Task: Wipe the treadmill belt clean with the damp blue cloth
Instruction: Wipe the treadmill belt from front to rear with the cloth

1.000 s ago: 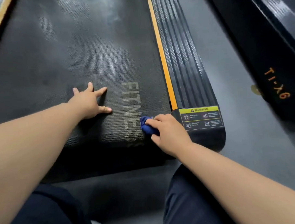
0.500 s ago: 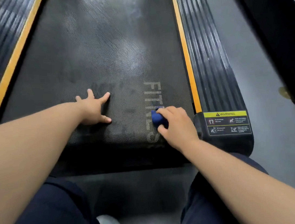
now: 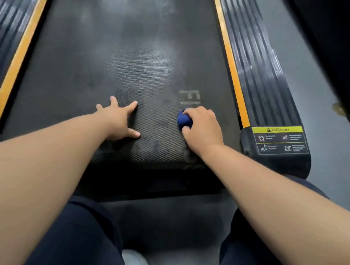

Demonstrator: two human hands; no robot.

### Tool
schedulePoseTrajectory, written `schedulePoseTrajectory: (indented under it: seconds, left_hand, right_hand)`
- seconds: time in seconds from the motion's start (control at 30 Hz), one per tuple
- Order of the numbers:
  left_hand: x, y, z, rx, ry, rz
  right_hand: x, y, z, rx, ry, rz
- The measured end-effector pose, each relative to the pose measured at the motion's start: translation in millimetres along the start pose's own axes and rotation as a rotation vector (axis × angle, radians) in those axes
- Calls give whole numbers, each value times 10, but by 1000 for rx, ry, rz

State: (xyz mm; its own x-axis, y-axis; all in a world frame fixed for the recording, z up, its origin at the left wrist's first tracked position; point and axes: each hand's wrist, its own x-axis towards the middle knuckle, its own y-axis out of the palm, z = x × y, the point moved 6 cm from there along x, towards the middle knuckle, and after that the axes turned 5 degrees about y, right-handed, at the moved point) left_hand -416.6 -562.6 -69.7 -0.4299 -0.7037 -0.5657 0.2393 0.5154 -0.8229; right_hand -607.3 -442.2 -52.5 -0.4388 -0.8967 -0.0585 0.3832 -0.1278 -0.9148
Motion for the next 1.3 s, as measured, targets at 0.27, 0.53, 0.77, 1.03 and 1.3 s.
schedulePoseTrajectory:
  seconds: [0.27, 0.53, 0.77, 1.03, 1.3]
  left_hand:
    - [27, -12, 35, 11, 13, -10]
    - [39, 40, 67, -15, 27, -34]
    - [45, 49, 82, 19, 30, -65]
    - [29, 70, 80, -14, 11, -71]
    - [21, 36, 71, 8, 14, -52]
  right_hand:
    - [-190, 82, 45, 47, -226, -4]
    - [-57, 125, 97, 59, -80, -118]
    - [-52, 142, 32, 39, -245, -66]
    - [730, 157, 272, -148, -98, -72]
    - [-179, 188, 243, -117, -488, 89]
